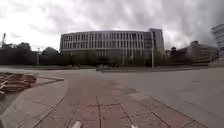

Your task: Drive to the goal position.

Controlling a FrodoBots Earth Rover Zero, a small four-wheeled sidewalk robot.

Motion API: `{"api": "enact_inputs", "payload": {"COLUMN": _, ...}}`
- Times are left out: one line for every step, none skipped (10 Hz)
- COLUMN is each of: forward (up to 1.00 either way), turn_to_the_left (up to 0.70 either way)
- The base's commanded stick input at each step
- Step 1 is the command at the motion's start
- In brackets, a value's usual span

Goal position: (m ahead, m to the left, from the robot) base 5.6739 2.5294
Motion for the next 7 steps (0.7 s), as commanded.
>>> {"api": "enact_inputs", "payload": {"forward": 0.7, "turn_to_the_left": 0.0}}
{"api": "enact_inputs", "payload": {"forward": 0.7, "turn_to_the_left": 0.0}}
{"api": "enact_inputs", "payload": {"forward": 0.7, "turn_to_the_left": 0.0}}
{"api": "enact_inputs", "payload": {"forward": 0.7, "turn_to_the_left": 0.0}}
{"api": "enact_inputs", "payload": {"forward": 0.7, "turn_to_the_left": 0.0}}
{"api": "enact_inputs", "payload": {"forward": 0.7, "turn_to_the_left": 0.0}}
{"api": "enact_inputs", "payload": {"forward": 0.7, "turn_to_the_left": 0.0}}
